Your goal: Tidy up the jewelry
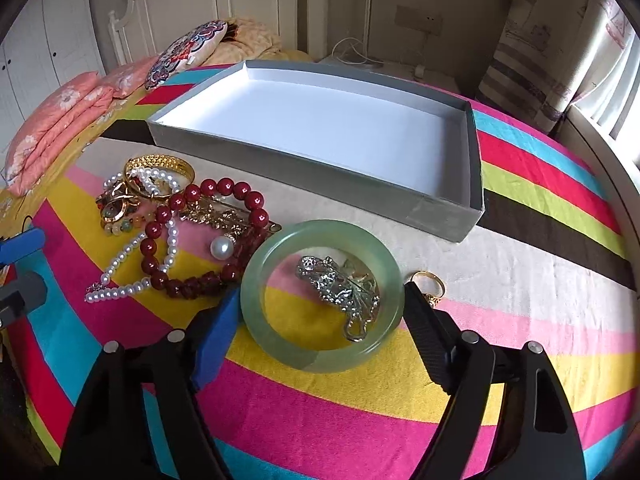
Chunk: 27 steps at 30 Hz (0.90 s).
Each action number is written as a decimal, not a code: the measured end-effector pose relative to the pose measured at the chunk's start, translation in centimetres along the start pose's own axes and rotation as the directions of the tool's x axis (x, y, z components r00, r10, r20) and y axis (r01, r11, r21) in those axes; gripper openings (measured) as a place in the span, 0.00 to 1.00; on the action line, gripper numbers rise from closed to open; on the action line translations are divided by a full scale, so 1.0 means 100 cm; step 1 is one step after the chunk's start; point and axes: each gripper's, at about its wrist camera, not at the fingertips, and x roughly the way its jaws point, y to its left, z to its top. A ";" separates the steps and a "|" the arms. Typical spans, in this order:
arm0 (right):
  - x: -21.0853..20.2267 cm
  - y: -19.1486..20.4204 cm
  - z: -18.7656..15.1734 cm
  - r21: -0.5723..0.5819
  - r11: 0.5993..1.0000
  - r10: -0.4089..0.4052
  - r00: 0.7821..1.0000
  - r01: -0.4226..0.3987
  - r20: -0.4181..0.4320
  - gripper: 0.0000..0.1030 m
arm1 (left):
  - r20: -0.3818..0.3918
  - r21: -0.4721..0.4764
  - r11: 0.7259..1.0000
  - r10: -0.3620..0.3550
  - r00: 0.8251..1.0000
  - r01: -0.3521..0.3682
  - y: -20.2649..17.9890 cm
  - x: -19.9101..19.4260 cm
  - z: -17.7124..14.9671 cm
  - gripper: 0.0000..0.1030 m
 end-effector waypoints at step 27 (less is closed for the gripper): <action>-0.093 -0.061 -0.040 0.148 0.984 0.051 0.955 -0.097 0.292 0.75 | -0.051 0.073 0.996 0.056 0.997 -0.052 -0.052 0.064 0.036 0.11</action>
